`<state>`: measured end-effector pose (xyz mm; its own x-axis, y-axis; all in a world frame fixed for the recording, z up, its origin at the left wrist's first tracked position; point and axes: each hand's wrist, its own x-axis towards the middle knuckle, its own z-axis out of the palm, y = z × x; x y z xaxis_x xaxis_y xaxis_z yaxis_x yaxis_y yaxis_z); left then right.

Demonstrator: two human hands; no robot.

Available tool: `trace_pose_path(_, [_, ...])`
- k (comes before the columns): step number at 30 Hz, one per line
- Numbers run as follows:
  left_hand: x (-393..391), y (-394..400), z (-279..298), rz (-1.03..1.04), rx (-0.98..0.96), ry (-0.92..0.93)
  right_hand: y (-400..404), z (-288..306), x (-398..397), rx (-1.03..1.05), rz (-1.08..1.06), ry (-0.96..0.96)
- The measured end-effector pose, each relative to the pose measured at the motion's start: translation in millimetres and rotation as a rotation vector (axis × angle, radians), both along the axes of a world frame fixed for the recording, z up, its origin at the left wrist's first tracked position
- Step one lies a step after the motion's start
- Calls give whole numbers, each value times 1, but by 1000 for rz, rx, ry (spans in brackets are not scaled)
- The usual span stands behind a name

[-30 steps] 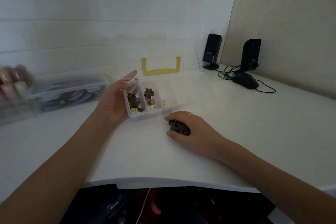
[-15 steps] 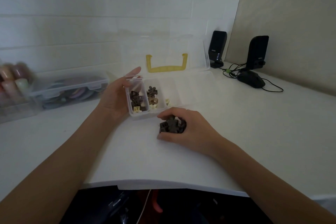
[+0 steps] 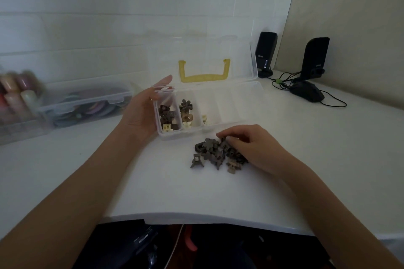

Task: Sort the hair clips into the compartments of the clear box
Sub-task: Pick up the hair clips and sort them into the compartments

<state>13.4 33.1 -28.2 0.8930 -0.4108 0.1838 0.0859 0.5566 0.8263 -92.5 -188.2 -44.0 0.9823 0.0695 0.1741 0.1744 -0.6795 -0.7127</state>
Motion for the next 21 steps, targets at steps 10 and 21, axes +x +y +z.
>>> trace_pose_path(10, [-1,-2,0,-13,-2,6,0,4,-4,293,1,-90])
trace_pose_path(21, [2,3,0,-8,24,-5,-8,18,-3,709,19,-3])
